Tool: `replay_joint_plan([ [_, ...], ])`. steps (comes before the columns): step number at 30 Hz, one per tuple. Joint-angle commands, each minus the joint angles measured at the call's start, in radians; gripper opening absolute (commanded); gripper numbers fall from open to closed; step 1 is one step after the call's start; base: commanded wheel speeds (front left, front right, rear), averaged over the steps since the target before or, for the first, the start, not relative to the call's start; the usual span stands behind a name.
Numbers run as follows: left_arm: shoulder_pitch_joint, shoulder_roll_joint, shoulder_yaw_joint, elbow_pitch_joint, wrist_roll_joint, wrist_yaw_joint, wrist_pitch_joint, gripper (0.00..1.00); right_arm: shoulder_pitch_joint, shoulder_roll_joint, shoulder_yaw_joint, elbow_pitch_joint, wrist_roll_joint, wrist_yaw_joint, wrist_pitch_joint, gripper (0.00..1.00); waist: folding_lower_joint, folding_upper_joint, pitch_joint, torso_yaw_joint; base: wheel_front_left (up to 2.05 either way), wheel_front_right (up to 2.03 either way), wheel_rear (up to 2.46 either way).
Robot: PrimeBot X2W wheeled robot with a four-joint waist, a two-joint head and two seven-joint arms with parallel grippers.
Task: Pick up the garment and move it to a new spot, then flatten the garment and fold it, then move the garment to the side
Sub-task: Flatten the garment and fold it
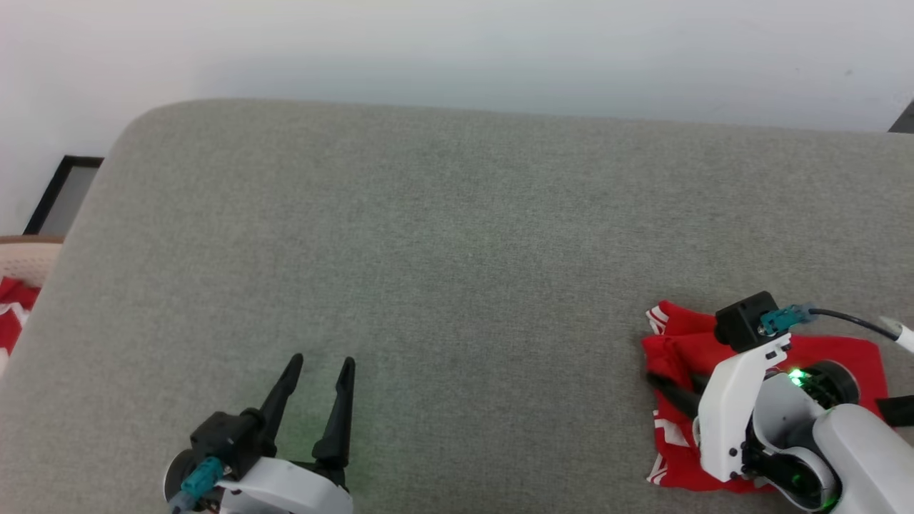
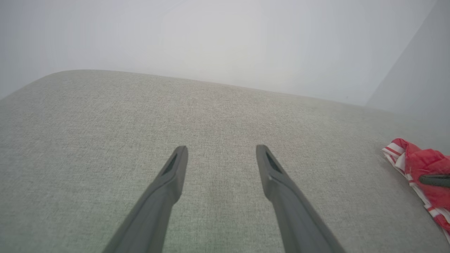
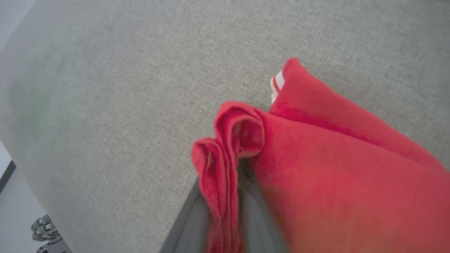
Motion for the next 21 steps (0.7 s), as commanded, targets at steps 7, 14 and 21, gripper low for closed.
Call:
replay_joint_plan([
  [7,0.014,0.012,0.015,0.006,-0.018,-0.003,0.0,1.0,-0.034,0.013,0.013,0.009,0.045,-0.001,-0.059,1.0,0.0,0.0,-0.034,-0.046,0.0,0.0,0.0],
  [14,0.019,0.01,0.013,0.025,-0.031,-0.003,0.0,1.0,-0.03,-0.041,-0.005,0.008,0.079,-0.001,-0.155,1.0,0.0,0.0,-0.067,-0.094,0.0,0.0,0.0],
  [21,0.035,0.007,0.008,0.047,-0.045,-0.003,0.0,1.0,0.004,-0.097,-0.019,0.086,0.118,-0.001,-0.293,1.0,0.0,0.0,-0.101,-0.129,0.0,0.0,0.0],
])
